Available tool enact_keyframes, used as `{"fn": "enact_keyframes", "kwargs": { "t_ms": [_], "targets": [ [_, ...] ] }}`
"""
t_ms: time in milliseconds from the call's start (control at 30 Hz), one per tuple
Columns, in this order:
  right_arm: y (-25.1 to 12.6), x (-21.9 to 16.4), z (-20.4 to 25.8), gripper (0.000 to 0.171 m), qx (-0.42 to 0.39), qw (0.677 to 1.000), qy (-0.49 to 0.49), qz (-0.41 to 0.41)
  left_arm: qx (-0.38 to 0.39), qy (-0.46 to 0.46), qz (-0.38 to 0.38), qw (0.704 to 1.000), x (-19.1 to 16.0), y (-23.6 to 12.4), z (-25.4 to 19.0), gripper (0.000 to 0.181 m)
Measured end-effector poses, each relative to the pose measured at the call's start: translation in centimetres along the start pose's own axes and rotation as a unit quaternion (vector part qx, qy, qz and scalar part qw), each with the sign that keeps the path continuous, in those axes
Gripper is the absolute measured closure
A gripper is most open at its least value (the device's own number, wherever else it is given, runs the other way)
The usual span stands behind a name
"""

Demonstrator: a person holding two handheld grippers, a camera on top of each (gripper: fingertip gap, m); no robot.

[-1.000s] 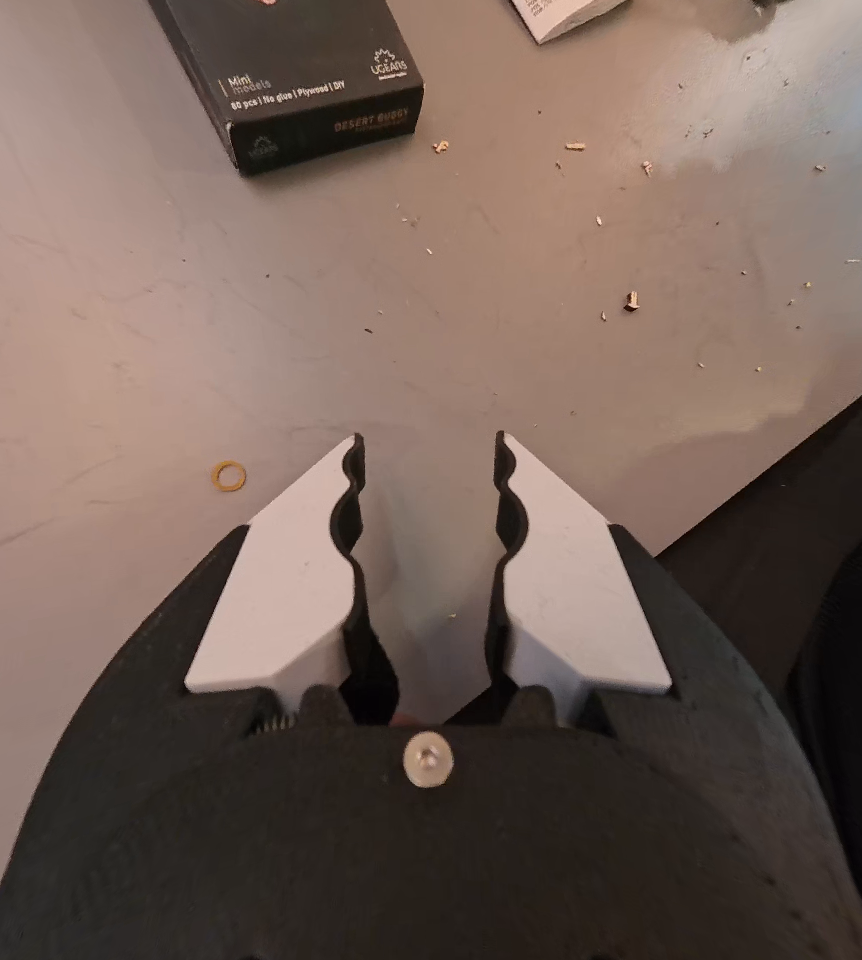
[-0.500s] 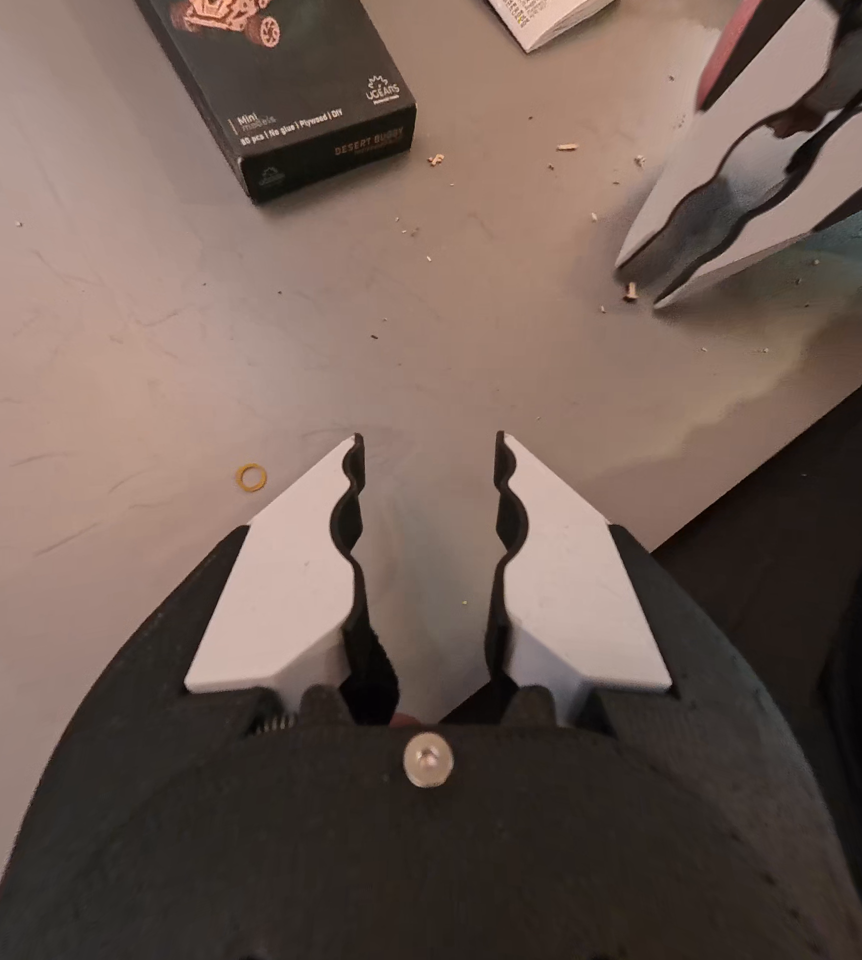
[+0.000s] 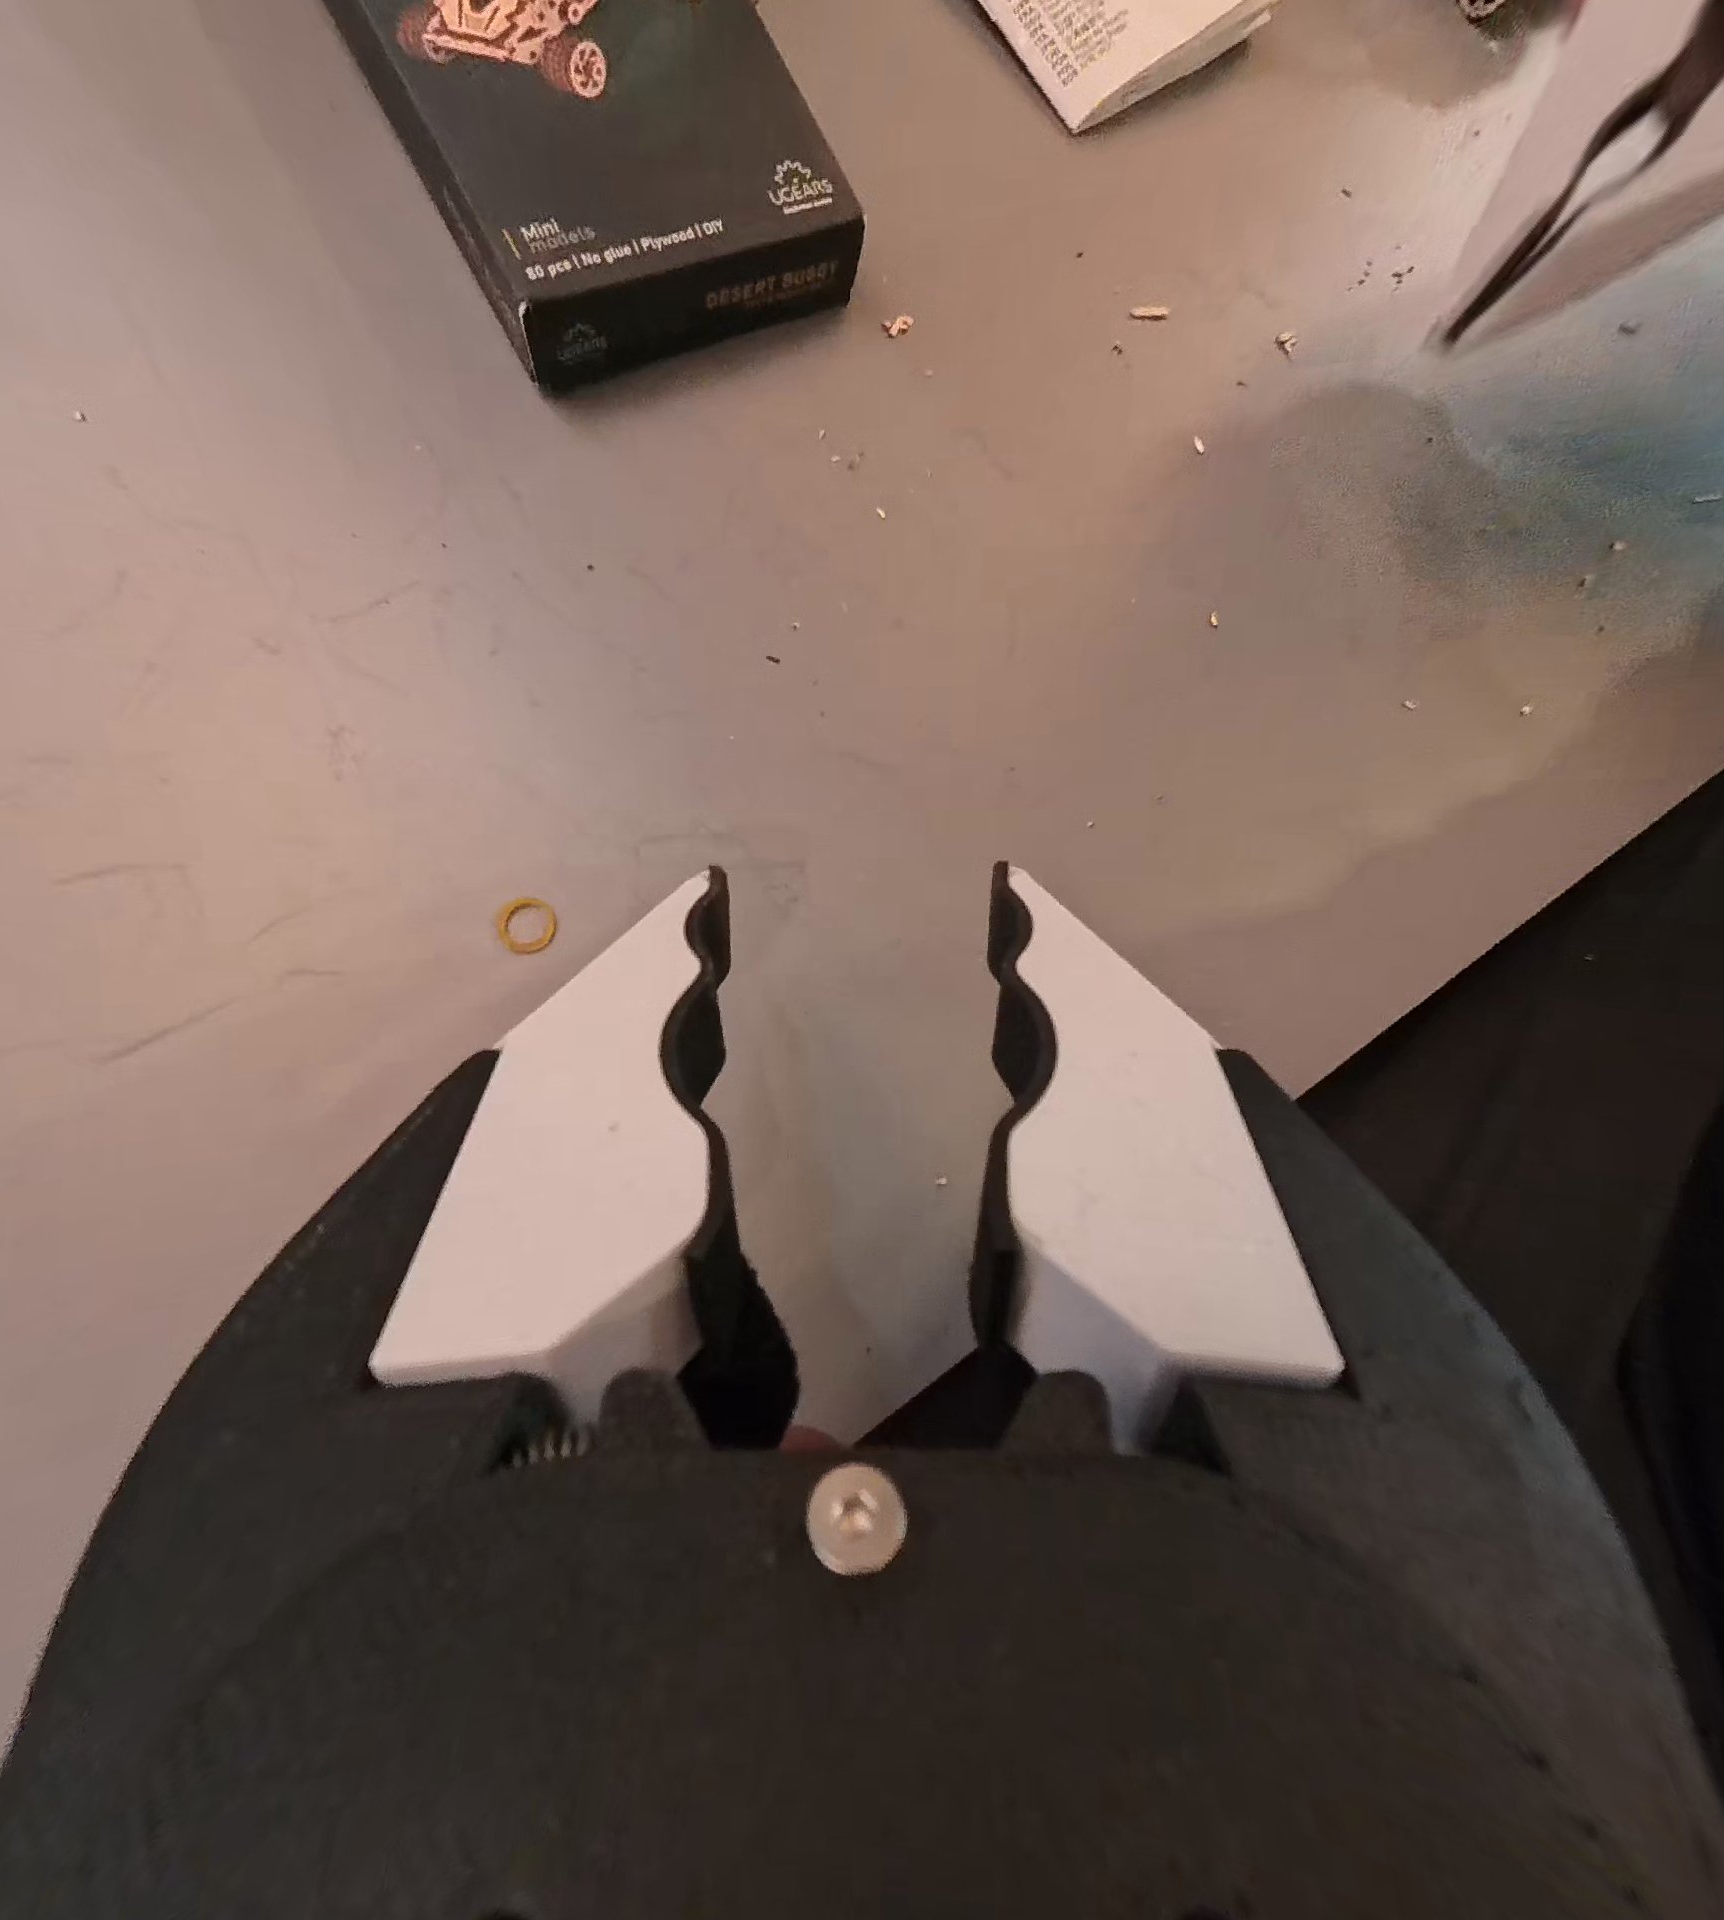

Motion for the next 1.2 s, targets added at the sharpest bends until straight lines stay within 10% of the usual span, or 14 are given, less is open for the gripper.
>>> {"fn": "enact_keyframes", "kwargs": {
  "t_ms": [33, 467, 1000, 1200],
  "targets": [
    [-1.9, -0.2, -0.2, 0.171, -0.019, 1.000, 0.006, -0.004, 0.001, 0.001, 0.001, 1.000, 0.0, 0.0, 0.0, 0.133],
    [-33.7, -14.8, -5.1, 0.171, -0.390, 0.895, 0.197, 0.087, -0.001, -0.006, 0.008, 1.000, 0.2, 0.9, -0.5, 0.133],
    [-35.3, -25.6, -6.9, 0.151, -0.407, 0.835, 0.346, 0.131, 0.019, -0.013, 0.016, 1.000, 0.0, 1.6, -0.5, 0.133],
    [-36.1, -23.9, -6.1, 0.171, -0.444, 0.834, 0.297, 0.140, 0.035, -0.011, 0.009, 0.999, 0.2, 1.0, 0.0, 0.133]
  ]
}}
Point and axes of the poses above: each gripper's, where its closed fingertips meet, y out along the fingers, x out of its top, z = x × y across the jaws, the point moved 9 cm from there along -y, back along the fingers, and after that the axes turned 15 degrees about -y, right-handed, at the moved point
